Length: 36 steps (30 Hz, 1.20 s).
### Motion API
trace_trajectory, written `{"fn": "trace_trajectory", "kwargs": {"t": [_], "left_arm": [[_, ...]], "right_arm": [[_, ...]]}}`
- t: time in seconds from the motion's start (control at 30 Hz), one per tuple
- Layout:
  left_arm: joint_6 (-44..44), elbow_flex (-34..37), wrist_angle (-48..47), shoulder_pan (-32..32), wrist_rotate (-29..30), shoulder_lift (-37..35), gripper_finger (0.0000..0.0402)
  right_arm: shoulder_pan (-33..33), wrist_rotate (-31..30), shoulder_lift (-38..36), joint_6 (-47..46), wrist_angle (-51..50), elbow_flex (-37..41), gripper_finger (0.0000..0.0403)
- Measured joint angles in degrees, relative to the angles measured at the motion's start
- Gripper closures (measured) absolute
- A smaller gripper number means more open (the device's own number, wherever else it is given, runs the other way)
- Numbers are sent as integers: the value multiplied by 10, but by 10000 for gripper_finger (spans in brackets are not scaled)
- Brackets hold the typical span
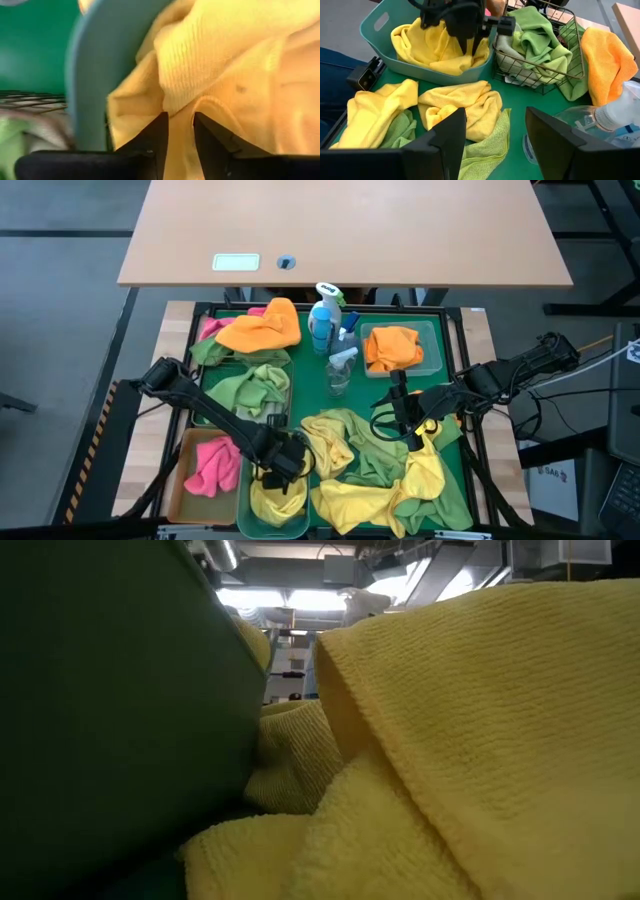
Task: Sort microfiber towel by color & place in baskets
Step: Put the yellow towel into the blue bin
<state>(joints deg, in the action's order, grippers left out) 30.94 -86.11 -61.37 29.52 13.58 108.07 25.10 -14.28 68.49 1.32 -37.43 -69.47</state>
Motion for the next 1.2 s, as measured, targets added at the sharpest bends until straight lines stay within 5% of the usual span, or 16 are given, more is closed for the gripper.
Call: {"fn": "trace_trajectory", "kwargs": {"t": [0.33,0.7,1.2], "left_arm": [[0,-116,-55,4,-14,0,309],[-2,-143,-9,1,9,0,310],[0,-142,-4,1,20,0,310]], "right_arm": [[0,9,0,-22,0,0,200],[1,161,6,-160,4,7,201],[161,157,133,-303,15,48,201]]}}
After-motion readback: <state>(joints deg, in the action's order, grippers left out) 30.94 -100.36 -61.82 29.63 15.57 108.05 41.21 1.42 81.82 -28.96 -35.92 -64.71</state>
